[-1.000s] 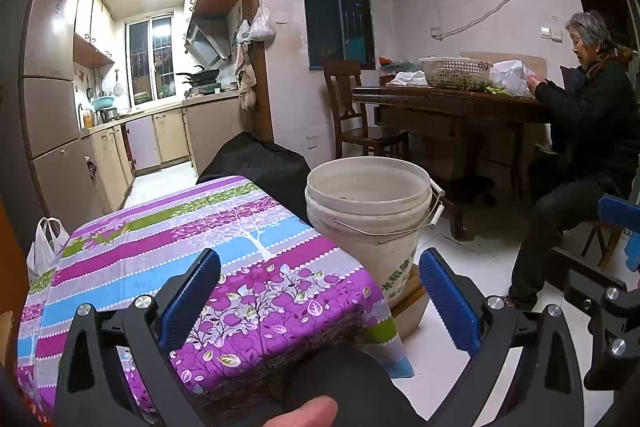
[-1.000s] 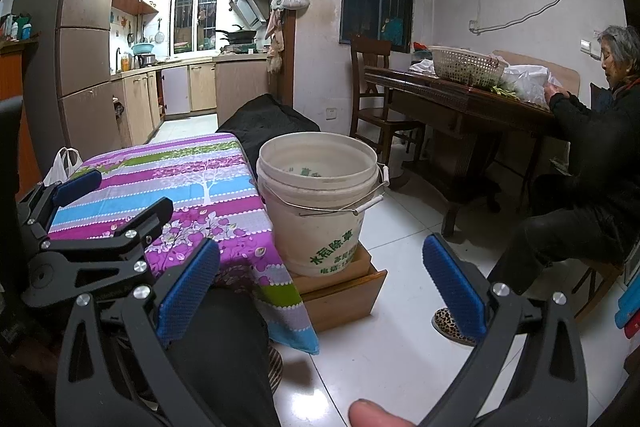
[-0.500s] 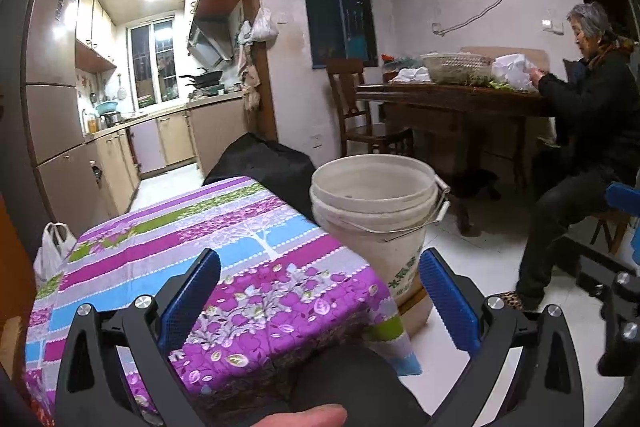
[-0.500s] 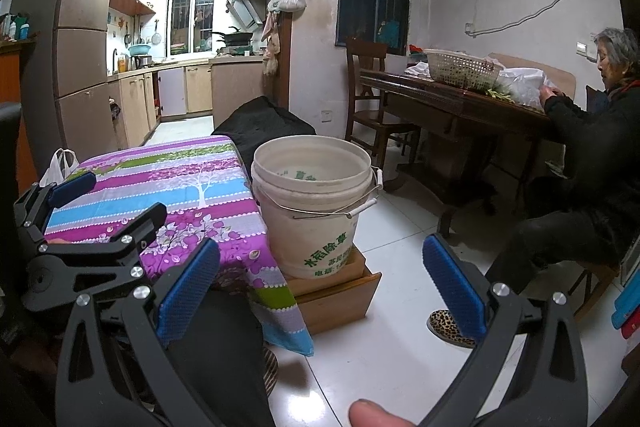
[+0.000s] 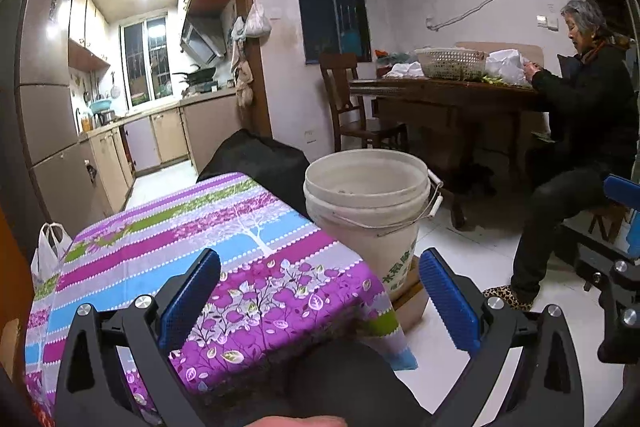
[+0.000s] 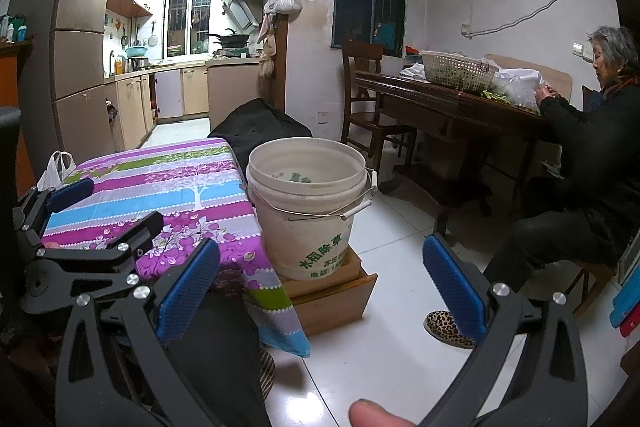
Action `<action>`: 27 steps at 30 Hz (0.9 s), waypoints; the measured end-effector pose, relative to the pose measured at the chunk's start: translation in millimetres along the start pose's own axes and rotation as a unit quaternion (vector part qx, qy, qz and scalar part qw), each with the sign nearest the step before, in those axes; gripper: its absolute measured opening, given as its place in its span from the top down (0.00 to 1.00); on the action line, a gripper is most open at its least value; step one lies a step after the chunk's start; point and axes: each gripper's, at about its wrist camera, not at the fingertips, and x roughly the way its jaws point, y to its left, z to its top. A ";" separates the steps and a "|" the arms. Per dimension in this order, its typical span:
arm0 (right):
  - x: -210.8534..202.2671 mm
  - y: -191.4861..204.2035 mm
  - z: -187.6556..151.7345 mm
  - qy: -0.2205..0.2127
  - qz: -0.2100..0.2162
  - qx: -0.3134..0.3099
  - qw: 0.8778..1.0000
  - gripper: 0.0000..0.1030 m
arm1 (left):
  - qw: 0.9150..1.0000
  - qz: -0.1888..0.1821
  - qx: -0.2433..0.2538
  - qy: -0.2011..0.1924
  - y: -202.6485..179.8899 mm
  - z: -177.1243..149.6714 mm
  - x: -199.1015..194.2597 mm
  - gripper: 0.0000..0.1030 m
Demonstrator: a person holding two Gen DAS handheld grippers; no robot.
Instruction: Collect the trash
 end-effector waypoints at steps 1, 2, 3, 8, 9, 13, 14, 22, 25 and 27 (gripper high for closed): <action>0.2 -0.9 0.1 0.000 -0.001 0.000 1.000 0.05 | 1.000 -0.003 -0.002 -0.004 0.4 0.2 -1.4 0.04; 0.5 -1.6 0.2 0.000 -0.002 0.001 1.000 0.05 | 1.000 -0.005 -0.003 -0.006 0.7 0.6 -2.3 0.04; 0.8 -2.4 0.4 0.001 -0.002 0.001 1.000 0.05 | 1.000 -0.005 -0.004 -0.008 1.2 0.7 -3.0 0.04; -0.8 -1.4 0.5 -0.001 -0.003 0.001 1.000 0.05 | 1.000 -0.003 -0.005 -0.007 1.7 1.3 -3.4 0.04; -1.1 -1.4 0.3 -0.001 -0.003 0.001 1.000 0.05 | 1.000 -0.003 -0.005 -0.007 2.0 1.1 -4.0 0.04; -0.6 -1.7 0.1 -0.001 -0.003 0.000 1.000 0.05 | 1.000 -0.003 -0.005 -0.007 1.9 1.3 -3.8 0.04; -0.6 -1.5 0.0 -0.001 -0.003 0.000 1.000 0.05 | 1.000 -0.003 -0.004 -0.007 2.0 1.1 -3.7 0.04; -0.6 -1.9 0.1 -0.001 -0.004 0.000 1.000 0.05 | 1.000 -0.001 -0.003 -0.010 1.9 1.8 -6.4 0.04; -0.5 -2.0 0.0 -0.001 -0.003 0.000 1.000 0.05 | 1.000 -0.002 -0.001 -0.010 0.5 1.4 -7.1 0.04; -0.4 -2.3 0.1 0.000 -0.003 0.000 1.000 0.05 | 1.000 -0.004 0.001 -0.009 -0.6 1.5 -6.8 0.04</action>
